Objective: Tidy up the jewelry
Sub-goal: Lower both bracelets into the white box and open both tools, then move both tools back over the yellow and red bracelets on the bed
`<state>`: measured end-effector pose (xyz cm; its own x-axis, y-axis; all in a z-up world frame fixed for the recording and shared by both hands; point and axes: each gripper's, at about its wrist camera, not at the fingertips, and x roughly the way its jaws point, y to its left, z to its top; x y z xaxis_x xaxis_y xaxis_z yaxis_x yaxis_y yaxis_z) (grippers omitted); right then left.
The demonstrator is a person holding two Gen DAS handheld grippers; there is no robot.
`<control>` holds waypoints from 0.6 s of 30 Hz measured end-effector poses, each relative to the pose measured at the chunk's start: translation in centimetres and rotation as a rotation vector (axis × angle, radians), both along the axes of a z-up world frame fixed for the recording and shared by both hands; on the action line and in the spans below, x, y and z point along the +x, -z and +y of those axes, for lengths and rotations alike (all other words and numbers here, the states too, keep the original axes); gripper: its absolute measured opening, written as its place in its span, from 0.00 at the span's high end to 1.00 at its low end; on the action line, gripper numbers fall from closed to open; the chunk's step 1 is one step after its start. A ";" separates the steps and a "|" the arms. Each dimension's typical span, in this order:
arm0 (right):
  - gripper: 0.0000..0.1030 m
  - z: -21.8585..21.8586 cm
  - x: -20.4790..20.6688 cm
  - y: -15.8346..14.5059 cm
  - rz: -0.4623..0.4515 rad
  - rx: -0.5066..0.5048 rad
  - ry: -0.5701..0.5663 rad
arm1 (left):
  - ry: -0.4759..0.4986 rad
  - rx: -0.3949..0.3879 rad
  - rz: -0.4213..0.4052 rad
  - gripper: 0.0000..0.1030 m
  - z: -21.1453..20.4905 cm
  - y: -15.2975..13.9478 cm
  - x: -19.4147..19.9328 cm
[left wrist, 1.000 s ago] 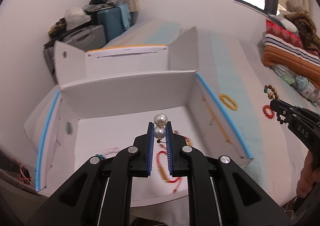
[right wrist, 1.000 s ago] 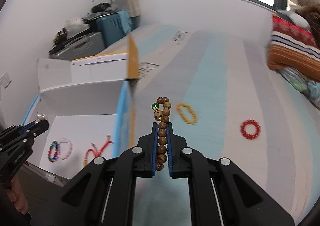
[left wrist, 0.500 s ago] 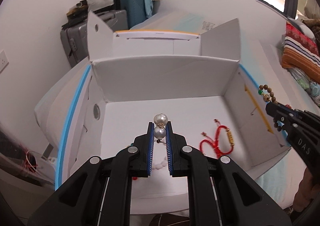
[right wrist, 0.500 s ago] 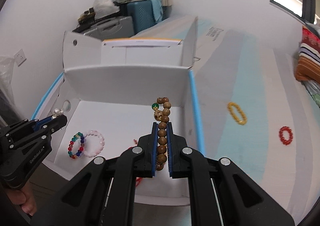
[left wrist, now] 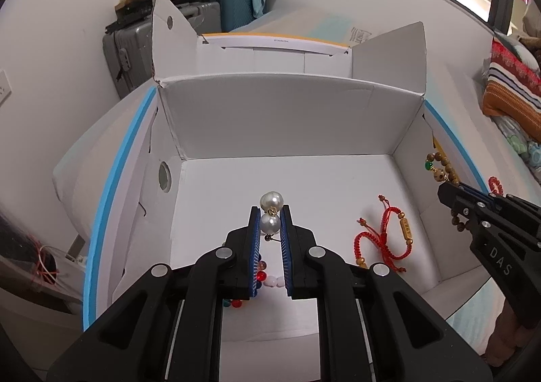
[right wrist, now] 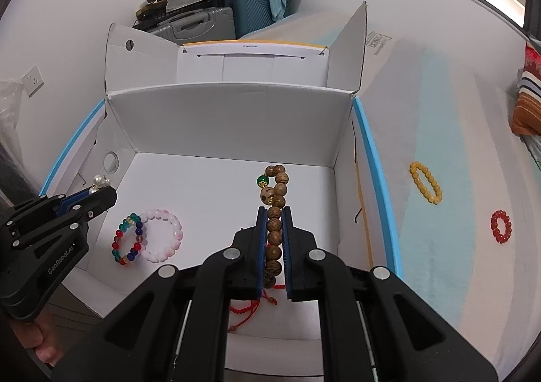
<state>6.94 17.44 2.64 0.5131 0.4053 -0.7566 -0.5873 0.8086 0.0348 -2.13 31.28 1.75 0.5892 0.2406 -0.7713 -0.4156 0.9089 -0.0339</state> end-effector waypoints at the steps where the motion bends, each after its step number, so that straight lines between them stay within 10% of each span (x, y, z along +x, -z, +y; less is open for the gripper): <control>1: 0.90 -0.1 0.0 -0.1 0.000 0.003 0.000 | -0.004 -0.002 -0.006 0.88 0.0 -0.1 -0.1; 4: 0.90 -0.3 -0.1 -0.5 -0.002 0.015 0.001 | -0.003 0.001 -0.013 0.84 -0.2 -0.5 0.0; 8: 0.65 -1.1 -0.4 -1.3 -0.011 0.039 0.009 | -0.011 0.027 -0.038 0.54 -0.9 -1.2 -0.4; 18: 0.25 -5.6 -0.5 -4.2 -0.085 0.082 0.097 | 0.003 0.074 -0.089 0.20 -4.2 -3.5 -0.6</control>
